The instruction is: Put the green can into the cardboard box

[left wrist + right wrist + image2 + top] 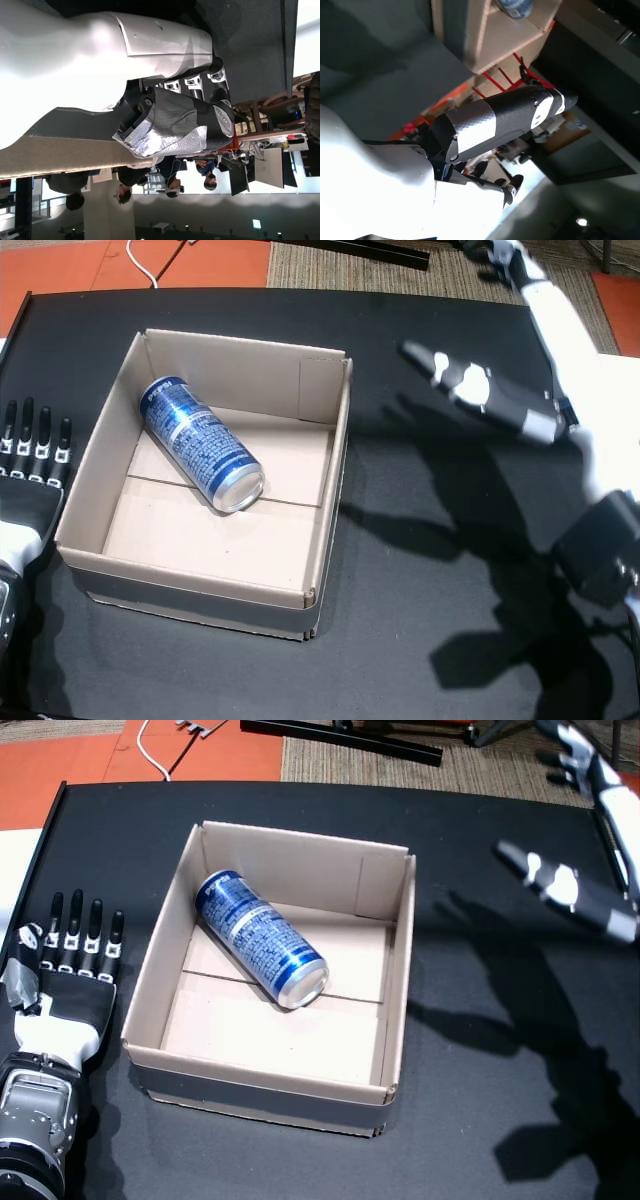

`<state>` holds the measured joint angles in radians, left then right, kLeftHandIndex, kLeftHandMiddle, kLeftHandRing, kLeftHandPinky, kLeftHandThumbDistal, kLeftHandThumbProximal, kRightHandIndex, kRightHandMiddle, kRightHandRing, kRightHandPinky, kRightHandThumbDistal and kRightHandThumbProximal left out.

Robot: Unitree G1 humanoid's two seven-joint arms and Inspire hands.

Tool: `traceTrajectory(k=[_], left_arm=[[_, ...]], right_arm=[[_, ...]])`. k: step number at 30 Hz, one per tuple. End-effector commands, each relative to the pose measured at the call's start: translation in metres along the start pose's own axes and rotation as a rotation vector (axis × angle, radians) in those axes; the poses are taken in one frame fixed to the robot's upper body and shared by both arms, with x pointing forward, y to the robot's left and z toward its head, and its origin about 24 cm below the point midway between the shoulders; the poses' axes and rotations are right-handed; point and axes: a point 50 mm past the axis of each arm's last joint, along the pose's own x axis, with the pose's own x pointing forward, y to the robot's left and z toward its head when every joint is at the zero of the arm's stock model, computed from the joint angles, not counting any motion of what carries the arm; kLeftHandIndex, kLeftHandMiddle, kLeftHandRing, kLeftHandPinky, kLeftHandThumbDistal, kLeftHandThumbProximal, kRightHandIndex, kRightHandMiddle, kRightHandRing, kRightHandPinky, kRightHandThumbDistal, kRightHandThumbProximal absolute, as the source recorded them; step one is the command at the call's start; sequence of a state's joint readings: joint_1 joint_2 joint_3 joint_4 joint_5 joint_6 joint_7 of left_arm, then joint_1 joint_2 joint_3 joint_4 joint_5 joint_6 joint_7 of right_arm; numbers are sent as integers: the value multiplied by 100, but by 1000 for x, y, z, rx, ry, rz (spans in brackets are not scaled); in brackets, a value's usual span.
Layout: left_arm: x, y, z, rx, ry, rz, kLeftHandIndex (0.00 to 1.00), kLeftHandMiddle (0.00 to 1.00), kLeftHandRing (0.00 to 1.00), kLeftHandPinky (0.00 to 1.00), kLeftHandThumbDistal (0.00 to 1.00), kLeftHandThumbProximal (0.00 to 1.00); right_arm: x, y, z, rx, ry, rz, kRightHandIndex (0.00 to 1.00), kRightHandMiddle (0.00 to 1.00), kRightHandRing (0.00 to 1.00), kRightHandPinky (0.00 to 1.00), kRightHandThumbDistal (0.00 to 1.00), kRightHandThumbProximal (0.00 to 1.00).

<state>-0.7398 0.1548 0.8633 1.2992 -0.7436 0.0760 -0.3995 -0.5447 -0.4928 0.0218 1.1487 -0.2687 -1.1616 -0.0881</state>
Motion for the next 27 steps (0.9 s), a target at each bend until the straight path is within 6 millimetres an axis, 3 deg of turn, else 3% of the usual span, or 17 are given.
traceTrajectory(k=[1,4,9,11,15,19,27], left_arm=[[-18,37,-15,8,66,155,53,51,59,73,0,50],[-18,37,-13,15,67,158,52,49,57,72,0,53],[-18,37,-12,19,65,160,54,49,57,74,0,53],[-18,38,-12,17,64,153,53,49,57,73,0,52],[-19,39,-11,20,61,146,54,50,58,74,0,50],[-19,39,-10,2,58,148,56,50,57,72,0,46],[-20,40,-9,21,62,146,54,49,57,73,0,51]], right_arm=[[-17,0,-4,13,25,-5,85,87,90,99,100,75],[-34,9,-8,54,56,3,84,88,92,98,100,72],[-52,30,-10,158,103,-10,84,87,90,99,100,75],[-57,38,-11,181,120,-16,85,87,90,100,94,75],[-68,52,-13,220,173,-17,86,87,89,100,99,76],[-81,53,-16,221,211,-21,84,87,88,100,100,76],[-100,48,-18,209,255,-86,84,88,90,100,100,73]])
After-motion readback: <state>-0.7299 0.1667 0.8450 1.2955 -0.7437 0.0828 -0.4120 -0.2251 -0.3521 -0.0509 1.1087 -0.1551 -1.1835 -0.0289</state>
